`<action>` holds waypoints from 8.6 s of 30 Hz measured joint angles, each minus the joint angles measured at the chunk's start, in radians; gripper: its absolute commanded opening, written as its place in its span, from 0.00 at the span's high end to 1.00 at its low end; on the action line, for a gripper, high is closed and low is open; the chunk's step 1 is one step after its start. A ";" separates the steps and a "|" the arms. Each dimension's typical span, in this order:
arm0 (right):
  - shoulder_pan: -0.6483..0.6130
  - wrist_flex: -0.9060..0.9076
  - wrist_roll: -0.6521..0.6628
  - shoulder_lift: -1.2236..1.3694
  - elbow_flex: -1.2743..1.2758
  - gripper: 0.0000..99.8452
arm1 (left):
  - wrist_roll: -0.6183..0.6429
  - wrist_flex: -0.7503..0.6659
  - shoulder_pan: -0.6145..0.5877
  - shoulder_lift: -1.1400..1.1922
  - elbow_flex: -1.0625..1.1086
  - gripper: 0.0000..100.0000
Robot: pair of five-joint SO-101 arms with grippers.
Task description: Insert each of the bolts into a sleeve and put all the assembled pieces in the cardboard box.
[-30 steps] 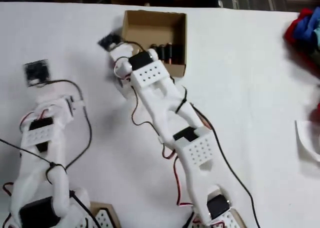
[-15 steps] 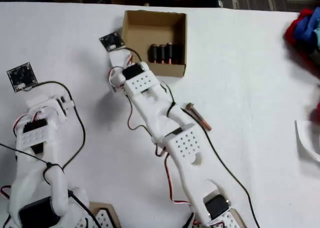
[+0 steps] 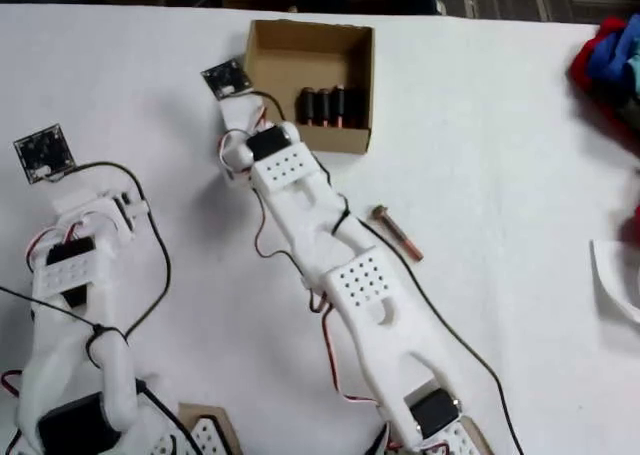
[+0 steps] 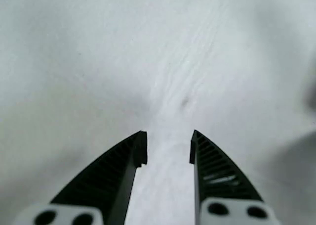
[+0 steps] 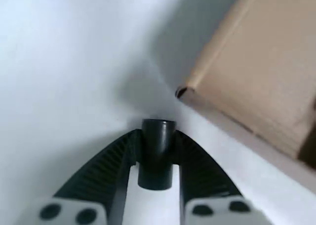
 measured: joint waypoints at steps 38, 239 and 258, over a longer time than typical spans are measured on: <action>0.101 0.493 0.002 -0.417 0.707 0.83 | 0.000 0.000 -0.002 0.000 0.000 0.84; 0.216 -1.300 0.158 -2.592 2.886 0.98 | 0.138 0.368 0.890 -0.193 -0.669 0.97; 0.216 -1.300 0.158 -2.590 2.892 0.98 | 0.140 0.299 0.980 -0.190 -0.552 0.97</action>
